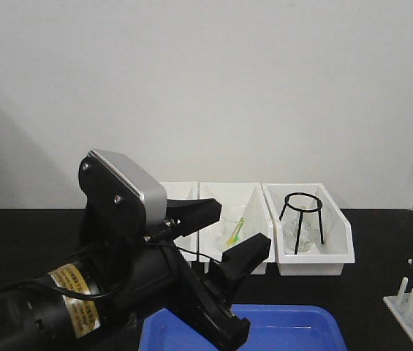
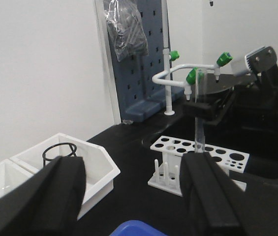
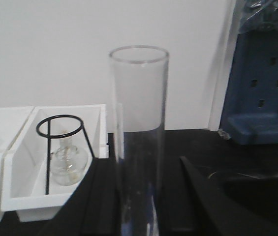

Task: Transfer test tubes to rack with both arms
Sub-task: 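Grasp the test tube with the right gripper and open the left gripper, then carry the test tube with the right gripper above the white rack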

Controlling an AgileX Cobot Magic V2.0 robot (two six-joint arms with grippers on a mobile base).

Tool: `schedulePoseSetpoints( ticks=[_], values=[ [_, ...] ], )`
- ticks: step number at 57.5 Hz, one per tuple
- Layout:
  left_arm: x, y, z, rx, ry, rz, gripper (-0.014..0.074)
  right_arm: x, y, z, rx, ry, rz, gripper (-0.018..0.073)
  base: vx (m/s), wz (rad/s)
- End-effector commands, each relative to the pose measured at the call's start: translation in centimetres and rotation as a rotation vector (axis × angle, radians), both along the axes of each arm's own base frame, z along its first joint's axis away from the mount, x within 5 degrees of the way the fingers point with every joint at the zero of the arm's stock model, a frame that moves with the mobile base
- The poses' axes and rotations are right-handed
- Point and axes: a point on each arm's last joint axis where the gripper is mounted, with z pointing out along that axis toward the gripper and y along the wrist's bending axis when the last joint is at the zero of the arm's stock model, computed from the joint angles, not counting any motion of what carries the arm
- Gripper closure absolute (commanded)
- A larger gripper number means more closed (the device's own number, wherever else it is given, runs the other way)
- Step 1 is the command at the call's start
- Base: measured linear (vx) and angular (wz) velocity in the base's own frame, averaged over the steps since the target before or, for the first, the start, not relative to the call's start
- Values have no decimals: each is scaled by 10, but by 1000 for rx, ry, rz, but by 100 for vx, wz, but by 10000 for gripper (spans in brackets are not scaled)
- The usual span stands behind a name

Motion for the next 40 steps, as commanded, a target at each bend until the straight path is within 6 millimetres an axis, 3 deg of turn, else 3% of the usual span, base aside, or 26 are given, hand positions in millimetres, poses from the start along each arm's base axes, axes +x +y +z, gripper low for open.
schedulePoseSetpoints(
  ticks=[1,24,40],
  values=[
    [-7,5,27,-103,-56,-13,78,-2,-10,29,-52,-176,-34,567,0,0],
    [-6,6,16,-13,17,13,78,-11,-46,31,-88,-193,-166,566,0,0],
    [-5,7,11,32,52,26,78,15,-51,23,-112,-156,-113,566,0,0]
  ],
)
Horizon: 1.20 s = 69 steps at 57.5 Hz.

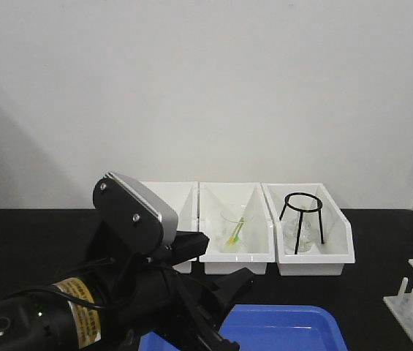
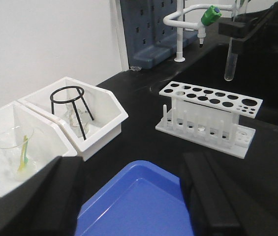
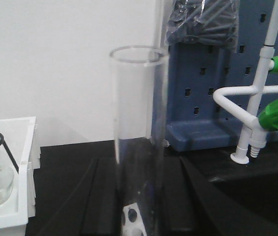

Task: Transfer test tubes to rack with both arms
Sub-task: 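Carry the test tube with the right gripper above the white rack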

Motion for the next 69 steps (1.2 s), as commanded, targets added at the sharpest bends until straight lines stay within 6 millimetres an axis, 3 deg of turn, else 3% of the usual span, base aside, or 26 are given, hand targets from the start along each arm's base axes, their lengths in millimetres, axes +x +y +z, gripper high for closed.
schedulePoseSetpoints(
  ticks=[1,26,69],
  values=[
    [-6,2,27,-111,-68,-16,78,8,-1,24,-64,-131,24,566,0,0],
    [-6,2,24,-101,-60,-14,78,33,-9,-9,34,-139,36,566,0,0],
    [-6,2,24,-98,-58,-14,78,52,-18,-41,44,-160,29,566,0,0]
  ],
)
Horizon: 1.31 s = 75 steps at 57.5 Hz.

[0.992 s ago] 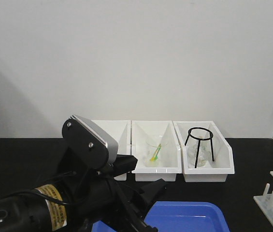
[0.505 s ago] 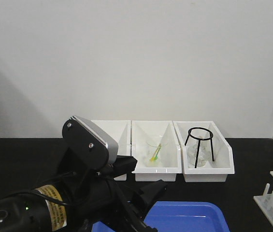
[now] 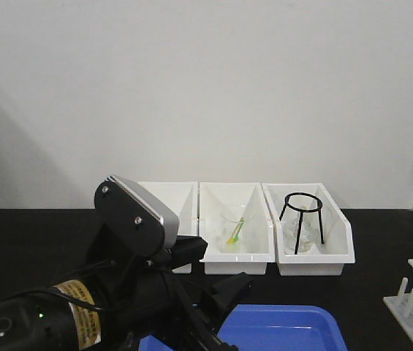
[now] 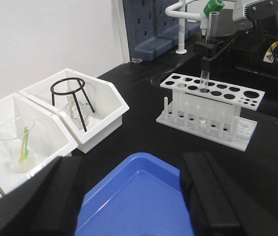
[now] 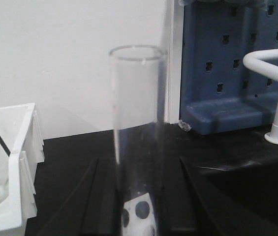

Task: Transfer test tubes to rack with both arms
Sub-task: 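Carry the test tube with the right gripper above the white rack, then lower the test tube into a rack hole and open the right gripper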

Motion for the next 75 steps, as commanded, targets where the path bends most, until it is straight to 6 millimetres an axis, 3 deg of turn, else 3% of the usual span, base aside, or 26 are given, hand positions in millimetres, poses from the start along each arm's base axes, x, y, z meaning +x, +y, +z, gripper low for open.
schedulePoseSetpoints(
  ticks=[1,40,55,65,75],
  values=[
    [-6,1,26,-114,-73,-19,78,2,-3,24,-48,-139,-2,566,0,0],
    [-6,1,26,-114,-73,-19,78,16,-8,-38,7,14,-1,566,0,0],
    [-6,1,26,-114,-73,-19,78,17,-8,-43,8,10,1,556,0,0],
    [-6,1,26,-114,-73,-19,78,17,-8,-43,7,11,1,470,0,0],
    [-6,1,26,-114,-73,-19,78,18,-7,-43,0,13,13,281,0,0]
  ],
)
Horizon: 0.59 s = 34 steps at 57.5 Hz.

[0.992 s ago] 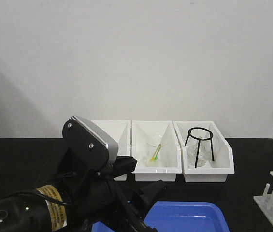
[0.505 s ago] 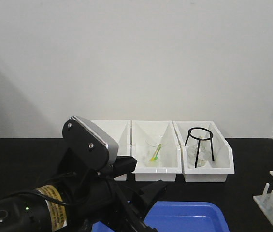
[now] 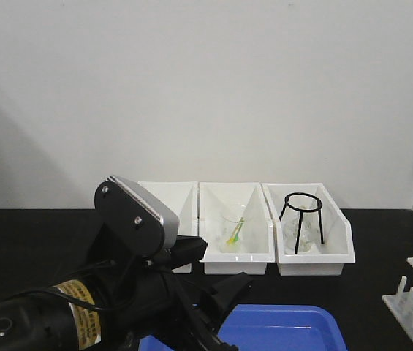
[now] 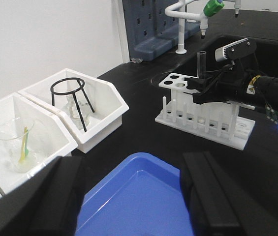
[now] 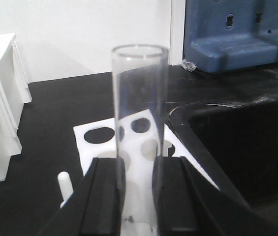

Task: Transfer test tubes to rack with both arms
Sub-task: 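Lower the test tube into a rack hole and open the right gripper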

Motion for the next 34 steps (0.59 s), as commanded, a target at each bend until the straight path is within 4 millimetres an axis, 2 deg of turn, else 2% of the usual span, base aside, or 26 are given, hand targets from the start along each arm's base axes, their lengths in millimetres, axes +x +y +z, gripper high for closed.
schedulePoseSetpoints(
  ticks=[1,8,14,23,34],
  values=[
    [-6,1,26,-114,-74,-19,78,4,-2,24,-50,-118,13,265,0,0],
    [-6,1,26,-113,-73,-19,78,4,-2,24,-51,-122,14,141,0,0],
    [-6,1,26,-113,-73,-19,78,4,-2,26,-55,-143,13,78,0,0],
    [-6,1,25,-107,-68,-17,78,3,-2,39,-80,-225,16,59,0,0],
    [-5,2,24,-94,-58,-13,78,-4,1,75,-120,-348,18,60,0,0]
  ],
)
